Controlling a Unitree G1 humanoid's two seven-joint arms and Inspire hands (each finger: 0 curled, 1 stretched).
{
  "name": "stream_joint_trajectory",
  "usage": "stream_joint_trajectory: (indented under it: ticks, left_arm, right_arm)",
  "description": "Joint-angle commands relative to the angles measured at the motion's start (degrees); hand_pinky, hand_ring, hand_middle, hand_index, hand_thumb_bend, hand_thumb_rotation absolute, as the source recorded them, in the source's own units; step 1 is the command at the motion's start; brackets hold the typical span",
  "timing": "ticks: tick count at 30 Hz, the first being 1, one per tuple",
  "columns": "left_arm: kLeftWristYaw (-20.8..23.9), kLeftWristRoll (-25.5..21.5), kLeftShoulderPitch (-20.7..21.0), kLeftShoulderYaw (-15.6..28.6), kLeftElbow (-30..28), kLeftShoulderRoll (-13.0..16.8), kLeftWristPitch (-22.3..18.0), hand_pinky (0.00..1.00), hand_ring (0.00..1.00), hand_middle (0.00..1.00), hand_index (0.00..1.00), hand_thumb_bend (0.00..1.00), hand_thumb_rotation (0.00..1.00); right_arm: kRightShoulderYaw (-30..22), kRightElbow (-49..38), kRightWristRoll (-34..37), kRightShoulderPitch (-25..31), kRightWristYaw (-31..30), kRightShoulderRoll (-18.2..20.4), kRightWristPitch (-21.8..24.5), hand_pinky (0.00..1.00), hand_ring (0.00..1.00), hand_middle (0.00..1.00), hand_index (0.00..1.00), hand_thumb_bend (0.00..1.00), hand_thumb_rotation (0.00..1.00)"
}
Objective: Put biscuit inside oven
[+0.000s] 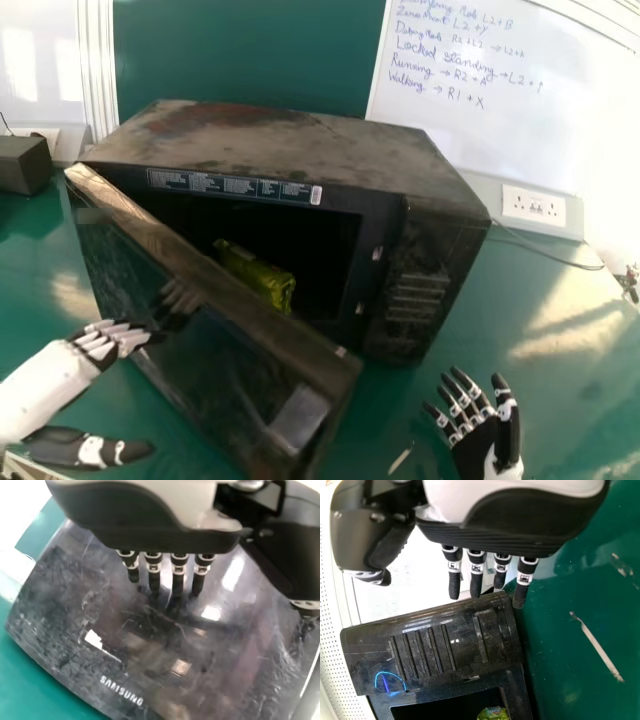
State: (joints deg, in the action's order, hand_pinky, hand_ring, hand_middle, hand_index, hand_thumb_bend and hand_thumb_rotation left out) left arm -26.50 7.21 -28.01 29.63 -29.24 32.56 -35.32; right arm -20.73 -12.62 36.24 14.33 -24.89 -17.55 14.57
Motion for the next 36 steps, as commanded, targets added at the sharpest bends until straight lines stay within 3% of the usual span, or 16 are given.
stream_joint_trajectory:
  ticks: [1,9,17,30,36]
  left_arm:
    - [-0.2,1.0,1.8,-2.3,1.2,1.0,0.4,1.00,1.00,1.00,1.00,0.77,0.90]
    - [0.7,3.5,10.3,-9.2,6.7,2.3,-1.8,1.00,1.00,1.00,1.00,0.76,0.90]
    - [1.0,5.1,18.3,-14.9,12.0,2.8,-2.6,1.00,1.00,1.00,1.00,0.75,0.89]
    - [1.2,6.2,33.9,-24.2,23.2,3.2,-2.2,1.00,1.00,1.00,1.00,0.74,0.89]
    - [1.9,7.1,38.6,-26.8,28.2,2.9,-2.5,1.00,1.00,1.00,1.00,0.75,0.88]
  right_arm:
    - [-0.4,-0.4,0.0,0.1,-0.2,0.3,-0.3,0.83,0.92,0.94,0.91,0.69,1.00]
    - [-0.3,-0.6,0.1,0.2,-0.6,0.6,-0.3,0.85,0.94,0.97,0.96,0.77,1.00]
    - [-0.3,-0.7,0.2,0.2,-0.5,0.6,-0.2,0.88,0.96,0.99,0.98,0.77,1.00]
    - [-0.5,-0.7,0.4,0.3,-0.6,0.6,0.0,0.86,0.93,0.97,0.94,0.69,1.00]
    - [-0.7,-1.1,0.8,0.5,0.1,0.8,0.7,0.87,0.94,0.98,0.94,0.68,1.00]
